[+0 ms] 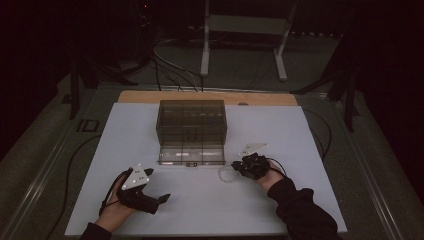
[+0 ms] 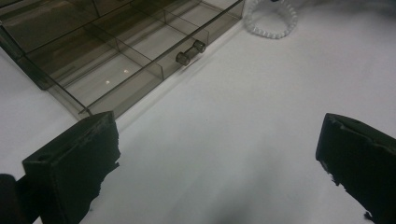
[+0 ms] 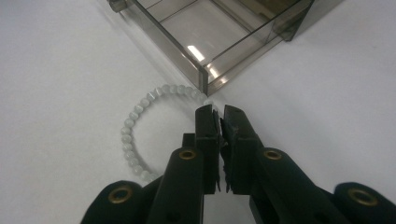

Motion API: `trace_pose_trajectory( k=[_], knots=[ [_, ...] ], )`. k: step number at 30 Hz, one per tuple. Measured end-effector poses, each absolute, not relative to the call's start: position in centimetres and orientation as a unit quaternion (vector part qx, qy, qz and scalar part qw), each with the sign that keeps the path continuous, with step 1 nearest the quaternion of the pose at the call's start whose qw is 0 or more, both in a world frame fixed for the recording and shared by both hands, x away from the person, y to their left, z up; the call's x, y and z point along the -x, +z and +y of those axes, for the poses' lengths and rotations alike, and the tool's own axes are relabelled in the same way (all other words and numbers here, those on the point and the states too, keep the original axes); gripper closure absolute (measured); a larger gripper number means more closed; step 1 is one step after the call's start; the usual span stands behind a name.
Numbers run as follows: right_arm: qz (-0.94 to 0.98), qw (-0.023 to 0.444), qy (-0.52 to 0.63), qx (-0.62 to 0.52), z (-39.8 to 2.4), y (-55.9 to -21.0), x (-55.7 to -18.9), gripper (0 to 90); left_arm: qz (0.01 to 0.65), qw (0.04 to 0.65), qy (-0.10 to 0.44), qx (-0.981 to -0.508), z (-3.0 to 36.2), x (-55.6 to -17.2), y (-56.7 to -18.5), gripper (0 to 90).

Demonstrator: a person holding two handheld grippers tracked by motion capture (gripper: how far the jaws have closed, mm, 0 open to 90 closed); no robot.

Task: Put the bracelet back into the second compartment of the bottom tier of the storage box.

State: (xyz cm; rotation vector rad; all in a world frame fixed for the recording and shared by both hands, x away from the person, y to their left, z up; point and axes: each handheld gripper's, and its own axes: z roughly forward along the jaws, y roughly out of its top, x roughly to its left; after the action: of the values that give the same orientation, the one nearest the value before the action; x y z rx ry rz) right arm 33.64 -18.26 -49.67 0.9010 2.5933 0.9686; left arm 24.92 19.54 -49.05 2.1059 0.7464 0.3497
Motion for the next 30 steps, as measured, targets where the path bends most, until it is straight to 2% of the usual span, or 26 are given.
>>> trace_pose_trajectory(
  k=[30],
  knots=[
    [0.879, 0.117, 0.360, -0.290, -18.2, -46.3, -32.3, 85.9, 0.298, 0.426, 0.139, -0.843, 19.5, -24.9, -49.1, 0.0]
  ],
)
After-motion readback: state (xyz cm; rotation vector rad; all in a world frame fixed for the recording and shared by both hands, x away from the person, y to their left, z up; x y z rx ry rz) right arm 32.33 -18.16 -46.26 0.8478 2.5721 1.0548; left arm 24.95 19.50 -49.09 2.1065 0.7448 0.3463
